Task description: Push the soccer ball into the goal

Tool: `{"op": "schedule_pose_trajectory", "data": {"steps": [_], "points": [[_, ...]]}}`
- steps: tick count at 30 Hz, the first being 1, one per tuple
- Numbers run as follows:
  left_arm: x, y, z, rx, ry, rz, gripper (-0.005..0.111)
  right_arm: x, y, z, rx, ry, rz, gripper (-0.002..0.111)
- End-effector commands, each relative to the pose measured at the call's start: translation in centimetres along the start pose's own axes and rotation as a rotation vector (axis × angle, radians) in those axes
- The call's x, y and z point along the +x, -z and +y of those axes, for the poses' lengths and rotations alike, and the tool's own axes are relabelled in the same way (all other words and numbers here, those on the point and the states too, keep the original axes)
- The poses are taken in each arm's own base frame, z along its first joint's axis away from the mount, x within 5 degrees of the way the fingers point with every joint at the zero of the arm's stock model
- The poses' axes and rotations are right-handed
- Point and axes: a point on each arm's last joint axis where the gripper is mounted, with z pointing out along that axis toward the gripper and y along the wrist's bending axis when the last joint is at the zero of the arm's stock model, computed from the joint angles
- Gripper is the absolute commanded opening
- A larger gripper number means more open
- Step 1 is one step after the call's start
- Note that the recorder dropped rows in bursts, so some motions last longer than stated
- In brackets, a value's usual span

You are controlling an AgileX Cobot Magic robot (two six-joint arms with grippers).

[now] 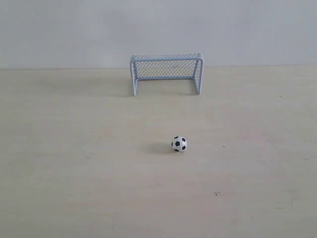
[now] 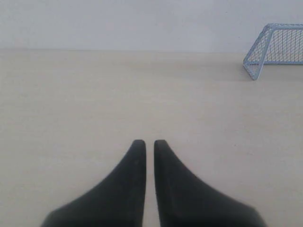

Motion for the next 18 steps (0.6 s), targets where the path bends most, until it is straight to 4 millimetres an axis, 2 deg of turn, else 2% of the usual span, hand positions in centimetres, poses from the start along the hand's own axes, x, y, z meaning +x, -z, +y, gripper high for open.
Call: {"op": "schedule_pose_trajectory", "data": {"steps": [1, 18], "points": [[-0.18, 0.06, 0.0, -0.001, 0.005, -0.011, 0.006, -0.12, 0.06, -0.02, 0.002, 0.001, -0.015, 0.0], [-0.18, 0.06, 0.0, -0.001, 0.005, -0.011, 0.006, -0.1, 0.06, -0.01, 0.002, 0.006, -0.013, 0.0]]}}
